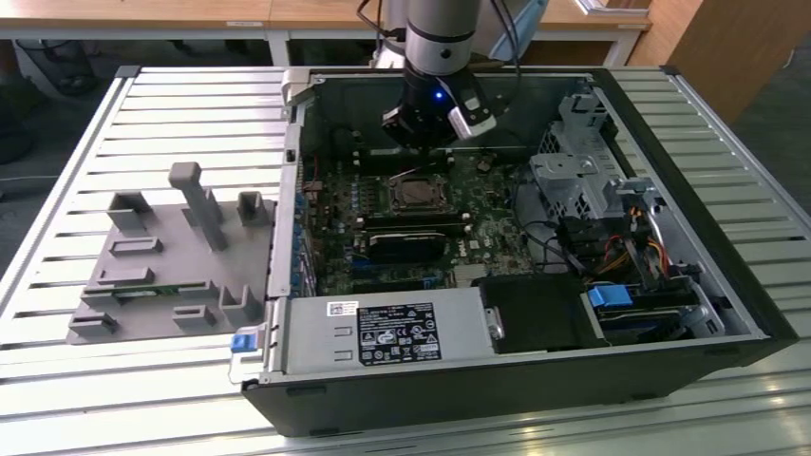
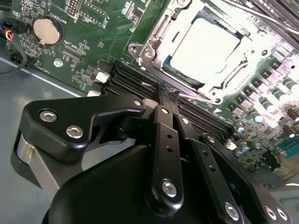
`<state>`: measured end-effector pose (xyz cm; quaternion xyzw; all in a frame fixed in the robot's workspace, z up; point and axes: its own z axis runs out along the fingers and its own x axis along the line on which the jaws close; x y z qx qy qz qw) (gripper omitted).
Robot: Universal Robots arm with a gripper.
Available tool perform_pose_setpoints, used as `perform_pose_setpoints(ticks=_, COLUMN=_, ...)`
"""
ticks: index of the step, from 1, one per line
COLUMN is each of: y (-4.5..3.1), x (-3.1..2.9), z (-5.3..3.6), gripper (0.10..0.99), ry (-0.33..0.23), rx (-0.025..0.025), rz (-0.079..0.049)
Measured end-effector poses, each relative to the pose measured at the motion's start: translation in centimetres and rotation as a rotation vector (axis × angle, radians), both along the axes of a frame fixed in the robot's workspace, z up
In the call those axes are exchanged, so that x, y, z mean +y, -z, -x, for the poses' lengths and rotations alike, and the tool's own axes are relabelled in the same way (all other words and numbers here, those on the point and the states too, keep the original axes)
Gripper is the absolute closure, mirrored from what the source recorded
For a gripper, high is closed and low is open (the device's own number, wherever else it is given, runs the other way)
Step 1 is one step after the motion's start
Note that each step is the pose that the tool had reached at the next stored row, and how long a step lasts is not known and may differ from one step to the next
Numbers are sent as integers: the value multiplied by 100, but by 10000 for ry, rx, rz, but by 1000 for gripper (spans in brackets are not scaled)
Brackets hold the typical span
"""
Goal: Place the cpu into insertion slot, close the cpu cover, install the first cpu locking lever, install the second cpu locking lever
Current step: 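Install the first cpu locking lever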
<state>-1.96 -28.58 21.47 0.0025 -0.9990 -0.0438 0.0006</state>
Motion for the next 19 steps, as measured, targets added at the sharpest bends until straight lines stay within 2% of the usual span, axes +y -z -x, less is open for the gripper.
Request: perform_pose_setpoints(ticks=19, y=120, x=14, z=-63, gripper=980, ry=0, rx=0, rz=3)
